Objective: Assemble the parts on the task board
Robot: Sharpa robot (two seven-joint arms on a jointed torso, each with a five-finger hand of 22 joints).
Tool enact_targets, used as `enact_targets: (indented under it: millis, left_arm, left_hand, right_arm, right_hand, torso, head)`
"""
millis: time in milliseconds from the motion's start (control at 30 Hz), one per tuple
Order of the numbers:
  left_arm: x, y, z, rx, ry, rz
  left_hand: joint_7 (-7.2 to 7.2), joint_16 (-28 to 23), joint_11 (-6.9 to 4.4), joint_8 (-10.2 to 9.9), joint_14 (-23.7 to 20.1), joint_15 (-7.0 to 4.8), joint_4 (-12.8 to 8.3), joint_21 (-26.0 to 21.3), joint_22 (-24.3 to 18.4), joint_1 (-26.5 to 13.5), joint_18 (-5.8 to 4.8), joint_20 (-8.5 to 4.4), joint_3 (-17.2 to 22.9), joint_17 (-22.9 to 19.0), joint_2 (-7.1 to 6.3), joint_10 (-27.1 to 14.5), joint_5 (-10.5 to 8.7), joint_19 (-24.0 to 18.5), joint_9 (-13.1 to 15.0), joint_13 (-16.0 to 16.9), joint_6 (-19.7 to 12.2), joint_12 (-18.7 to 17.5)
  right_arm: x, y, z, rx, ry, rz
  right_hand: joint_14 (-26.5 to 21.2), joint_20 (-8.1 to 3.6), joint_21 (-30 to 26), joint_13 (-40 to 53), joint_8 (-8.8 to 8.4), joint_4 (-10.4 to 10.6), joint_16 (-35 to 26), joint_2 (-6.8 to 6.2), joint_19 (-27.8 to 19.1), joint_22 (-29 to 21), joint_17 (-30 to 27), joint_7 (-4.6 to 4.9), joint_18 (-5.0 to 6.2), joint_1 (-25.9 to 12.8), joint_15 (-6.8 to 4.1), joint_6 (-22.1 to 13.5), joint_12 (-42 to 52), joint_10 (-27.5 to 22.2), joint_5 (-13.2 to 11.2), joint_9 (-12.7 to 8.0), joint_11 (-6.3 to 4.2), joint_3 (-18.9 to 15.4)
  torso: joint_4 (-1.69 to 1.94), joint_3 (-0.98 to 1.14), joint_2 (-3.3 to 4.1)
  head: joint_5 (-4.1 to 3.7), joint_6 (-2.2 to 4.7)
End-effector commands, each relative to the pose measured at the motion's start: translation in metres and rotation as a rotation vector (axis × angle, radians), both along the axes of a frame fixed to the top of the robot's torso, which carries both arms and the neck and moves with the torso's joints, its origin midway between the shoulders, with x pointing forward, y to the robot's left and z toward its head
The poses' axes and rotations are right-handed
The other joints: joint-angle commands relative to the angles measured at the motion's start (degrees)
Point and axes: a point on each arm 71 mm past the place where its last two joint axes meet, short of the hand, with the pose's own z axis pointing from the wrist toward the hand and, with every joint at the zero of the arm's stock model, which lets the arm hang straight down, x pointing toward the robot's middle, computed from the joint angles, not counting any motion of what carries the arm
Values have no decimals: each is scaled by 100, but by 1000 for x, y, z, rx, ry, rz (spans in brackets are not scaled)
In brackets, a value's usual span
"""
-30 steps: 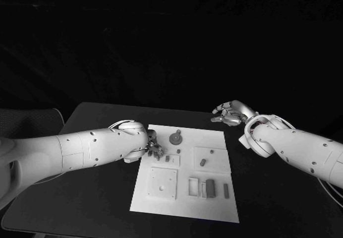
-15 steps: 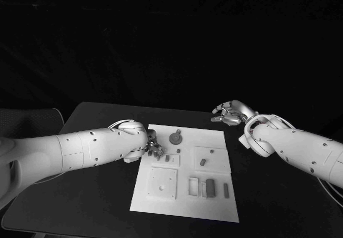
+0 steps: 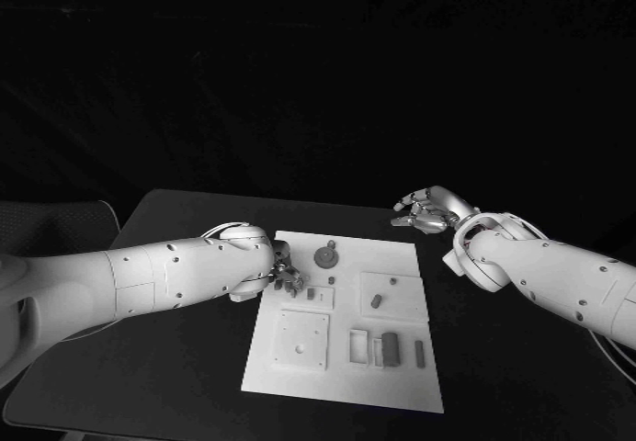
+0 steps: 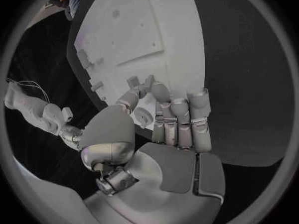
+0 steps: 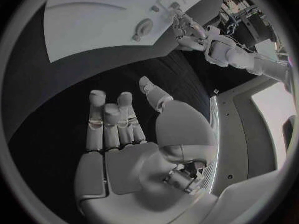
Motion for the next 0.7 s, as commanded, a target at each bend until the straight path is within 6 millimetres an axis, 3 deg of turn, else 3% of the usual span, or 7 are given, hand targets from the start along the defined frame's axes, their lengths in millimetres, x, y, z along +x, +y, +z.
enact_targets:
  millis: [33, 167, 233, 267, 700]
  left_arm:
    - [-1, -3, -1, -11, 16, -12]
    - [-1, -3, -1, -12, 16, -11]
    - [-1, -3, -1, -12, 15, -10]
    - [-1, -3, -1, -12, 15, -10]
    - [-1, -2, -1, -7, 23, -9]
  left_hand:
    - [41, 19, 1, 15, 0, -36, 23, -5, 84, -59, 353, -36, -42, -8, -53, -48, -54, -33, -10, -7, -14, 23]
    - [40, 20, 1, 23, -5, -36, 63, -9, 82, -102, 358, -37, -54, -10, -76, -51, -135, -38, -19, -13, -20, 29]
    - [35, 23, 0, 32, -8, -39, 88, -13, 81, -112, 365, -41, -50, -12, -87, -57, -387, -40, -26, -19, -25, 34]
    - [37, 22, -2, 34, -9, -39, 98, -14, 81, -121, 365, -40, -51, -13, -92, -57, -409, -41, -28, -20, -26, 35]
    - [37, 23, -3, 44, -13, -39, 175, -19, 80, -194, 369, -39, -53, -18, -128, -63, -481, -48, -42, -31, -33, 40]
  right_arm:
    - [-1, 1, 0, -7, 2, 13]
    - [0, 1, 0, -7, 3, 13]
    - [-1, 1, 0, -7, 3, 13]
    - [0, 1, 0, -7, 3, 12]
    - [0, 1, 0, -7, 3, 12]
  right_hand:
    - [35, -40, -34, -10, 36, 15, 3, 0, -14, 30, -8, 120, 94, -49, -12, -88, 22, -4, 7, -7, 25, 16]
    - [36, -40, -34, -10, 36, 16, 3, 1, -14, 30, -8, 120, 94, -50, -12, -88, 22, -4, 7, -7, 25, 17]
    - [36, -40, -34, -10, 36, 16, 3, 1, -14, 30, -8, 120, 94, -51, -12, -88, 22, -4, 7, -8, 25, 17]
    - [36, -40, -34, -10, 36, 16, 3, 1, -14, 30, -8, 120, 94, -51, -12, -88, 22, -4, 7, -8, 25, 17]
    - [36, -40, -34, -11, 37, 17, 3, 0, -14, 30, -9, 120, 94, -54, -12, -88, 23, -4, 7, -9, 25, 19]
  torso:
    - [0, 0, 1]
    - [-2, 1, 1]
    - [-2, 1, 2]
    - [-2, 1, 2]
    - [-1, 0, 0]
  head:
    - [1, -1]
    - [0, 1]
    - [0, 2]
    - [0, 2]
    - [0, 9]
